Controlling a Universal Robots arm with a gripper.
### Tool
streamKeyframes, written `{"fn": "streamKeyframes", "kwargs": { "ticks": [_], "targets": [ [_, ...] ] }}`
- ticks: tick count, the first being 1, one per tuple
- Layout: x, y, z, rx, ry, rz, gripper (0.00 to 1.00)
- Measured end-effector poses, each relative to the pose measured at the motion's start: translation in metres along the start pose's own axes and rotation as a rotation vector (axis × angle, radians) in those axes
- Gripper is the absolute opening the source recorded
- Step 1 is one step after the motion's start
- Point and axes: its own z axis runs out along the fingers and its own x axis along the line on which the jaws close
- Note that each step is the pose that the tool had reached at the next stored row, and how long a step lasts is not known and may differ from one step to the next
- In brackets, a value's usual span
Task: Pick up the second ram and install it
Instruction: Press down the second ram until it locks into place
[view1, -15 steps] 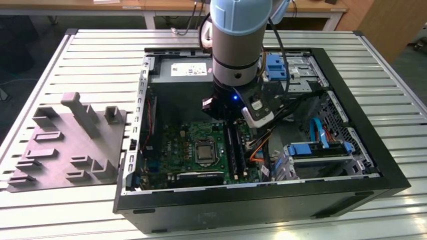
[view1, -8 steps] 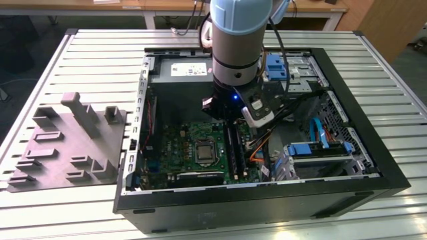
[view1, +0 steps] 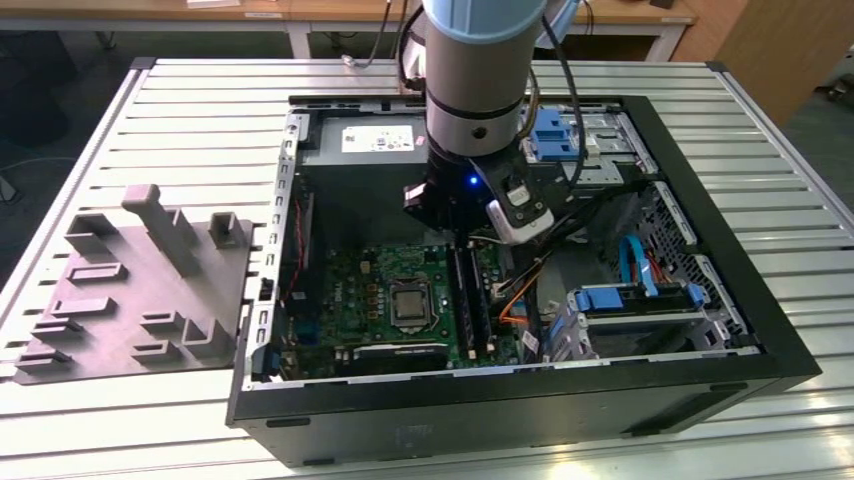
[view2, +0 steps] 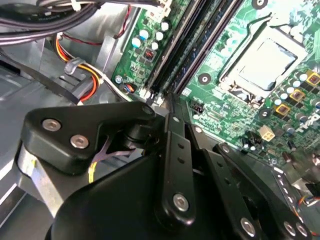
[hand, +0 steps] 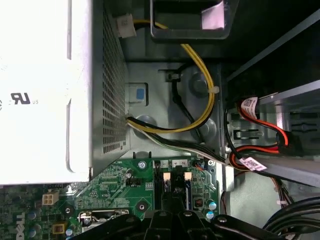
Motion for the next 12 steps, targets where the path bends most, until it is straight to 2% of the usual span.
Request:
{"fn": "streamKeyframes", "kwargs": {
  "ticks": [4,12],
  "targets": [
    [-0.0003,-0.006,-0.0007,0.0008,0.0002,0.0,0.1],
    [-0.0015,-0.0322,-0.0026,0.0007,0.0001,0.0,0.1]
  ]
}}
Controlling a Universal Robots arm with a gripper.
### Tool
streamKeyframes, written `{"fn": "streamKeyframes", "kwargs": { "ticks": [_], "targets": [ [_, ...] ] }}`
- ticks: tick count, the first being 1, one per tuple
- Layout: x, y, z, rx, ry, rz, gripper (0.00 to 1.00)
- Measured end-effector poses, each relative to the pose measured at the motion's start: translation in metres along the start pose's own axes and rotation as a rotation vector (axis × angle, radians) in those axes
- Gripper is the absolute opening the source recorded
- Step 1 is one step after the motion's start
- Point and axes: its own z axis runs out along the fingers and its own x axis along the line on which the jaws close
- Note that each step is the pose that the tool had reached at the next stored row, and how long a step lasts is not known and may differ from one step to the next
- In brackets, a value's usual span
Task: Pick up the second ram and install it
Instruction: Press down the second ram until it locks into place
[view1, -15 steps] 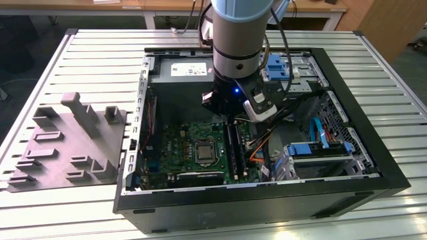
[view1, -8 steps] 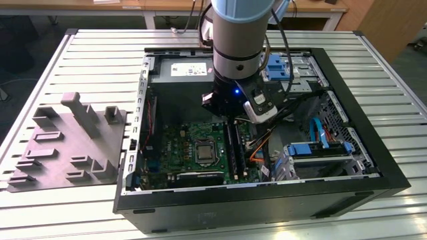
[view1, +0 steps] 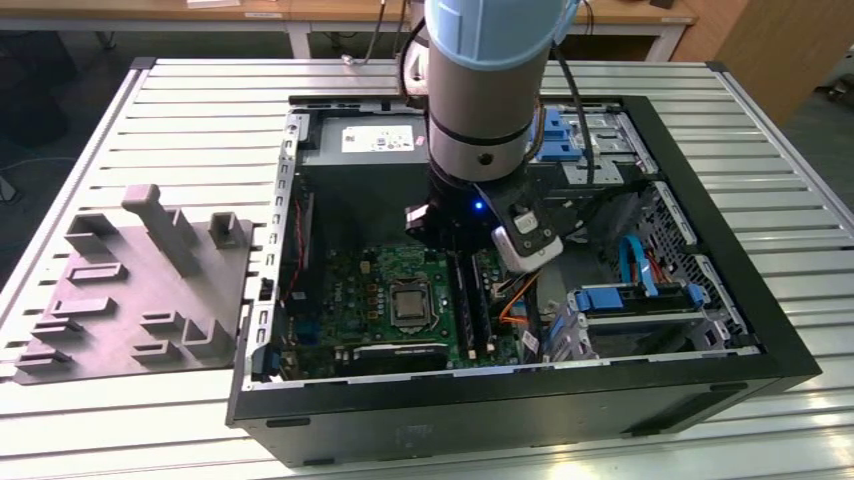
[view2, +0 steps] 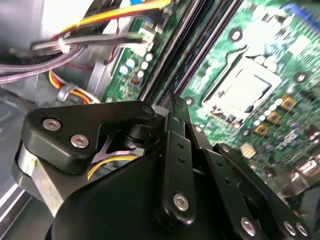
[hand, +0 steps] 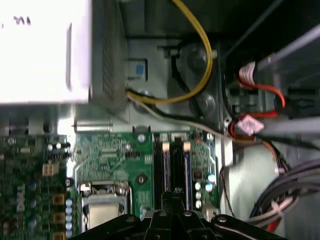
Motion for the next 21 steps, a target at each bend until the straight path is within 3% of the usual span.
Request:
{"fn": "streamKeyframes", "kwargs": {
  "ticks": [9,21],
  "targets": [
    [-0.0013,-0.0286,-0.002,0.0,0.0,0.001,0.1],
    [-0.0023,-0.0515,-0.0029,0.0,-0.0001,0.002,0.1]
  ]
}}
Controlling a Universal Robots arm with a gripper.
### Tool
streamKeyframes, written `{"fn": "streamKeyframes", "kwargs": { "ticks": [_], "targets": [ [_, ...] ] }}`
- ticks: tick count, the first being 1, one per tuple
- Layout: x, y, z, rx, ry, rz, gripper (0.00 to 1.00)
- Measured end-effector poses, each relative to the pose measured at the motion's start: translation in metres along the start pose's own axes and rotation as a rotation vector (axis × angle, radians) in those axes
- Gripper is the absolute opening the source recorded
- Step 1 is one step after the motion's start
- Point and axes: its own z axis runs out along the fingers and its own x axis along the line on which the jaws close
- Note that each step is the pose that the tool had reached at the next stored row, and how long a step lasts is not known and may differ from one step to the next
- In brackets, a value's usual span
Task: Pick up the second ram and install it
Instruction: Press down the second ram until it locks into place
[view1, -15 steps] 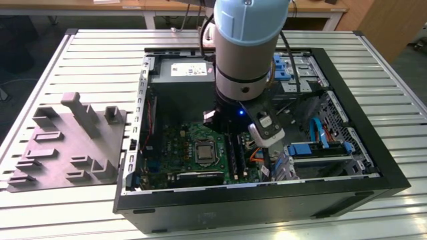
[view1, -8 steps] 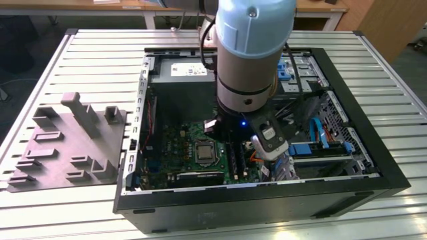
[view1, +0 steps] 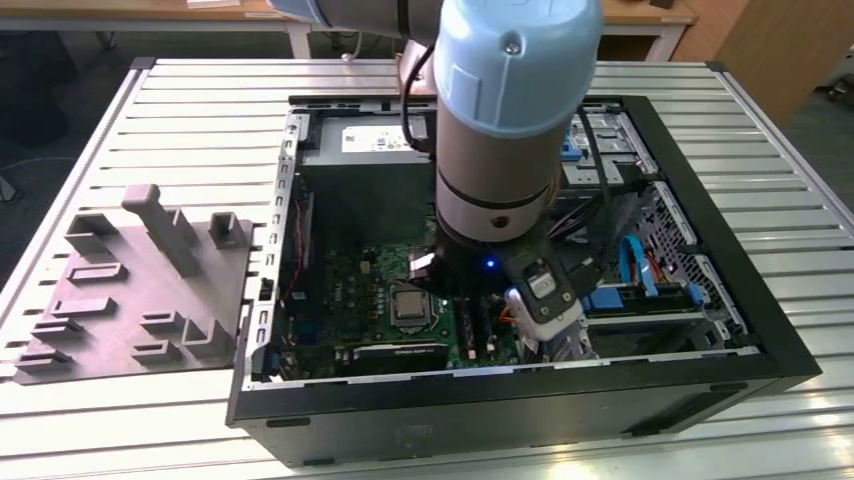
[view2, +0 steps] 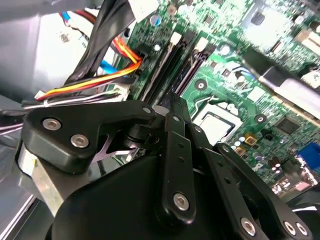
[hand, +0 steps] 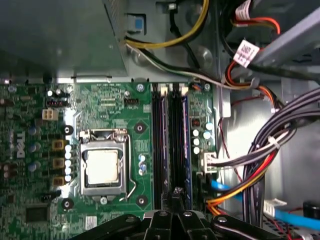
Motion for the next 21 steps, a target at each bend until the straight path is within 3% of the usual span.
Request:
{"fn": "streamKeyframes", "kwargs": {
  "ticks": [4,10,21],
  "targets": [
    [-0.0002,-0.0049,-0.0001,0.0001,0.0001,0.0,0.1],
    [-0.0002,-0.0055,0.0,0.0,0.0,0.0,0.1],
    [0.0004,-0.0064,0.0104,0.0004,0.0001,0.0,0.1]
  ]
}}
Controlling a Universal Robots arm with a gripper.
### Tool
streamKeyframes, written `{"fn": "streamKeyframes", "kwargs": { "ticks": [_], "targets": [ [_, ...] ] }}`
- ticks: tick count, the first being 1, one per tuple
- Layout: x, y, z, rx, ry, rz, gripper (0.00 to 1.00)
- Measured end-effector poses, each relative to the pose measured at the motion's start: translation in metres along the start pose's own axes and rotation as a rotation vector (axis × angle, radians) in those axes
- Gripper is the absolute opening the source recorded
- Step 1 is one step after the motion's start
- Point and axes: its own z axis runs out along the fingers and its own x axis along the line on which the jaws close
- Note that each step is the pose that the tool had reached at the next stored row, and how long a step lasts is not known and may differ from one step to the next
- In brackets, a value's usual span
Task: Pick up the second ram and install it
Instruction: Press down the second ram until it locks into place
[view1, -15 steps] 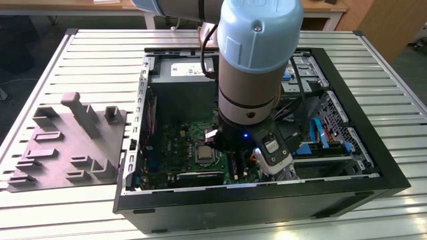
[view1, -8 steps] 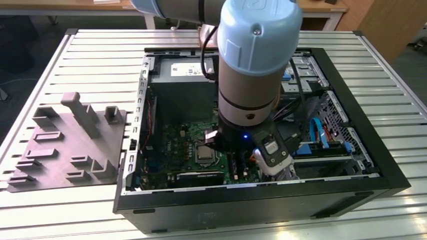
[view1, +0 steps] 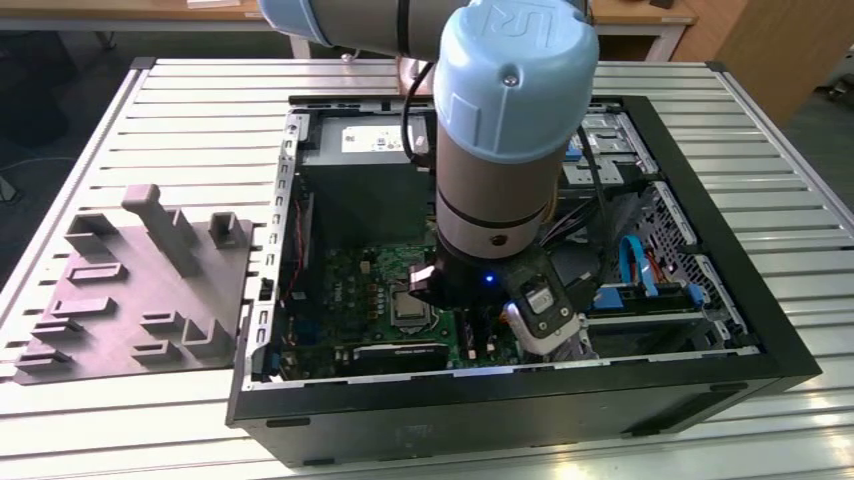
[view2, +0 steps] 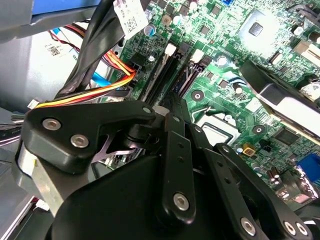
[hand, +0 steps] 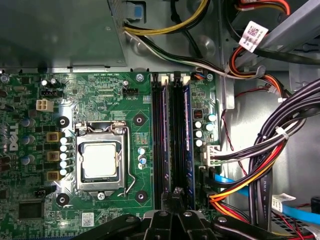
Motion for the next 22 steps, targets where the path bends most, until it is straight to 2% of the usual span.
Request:
{"fn": "streamKeyframes", "kwargs": {
  "ticks": [22],
  "targets": [
    [0.0003,-0.0003,0.0041,0.0,0.0,0.0,0.1]
  ]
}}
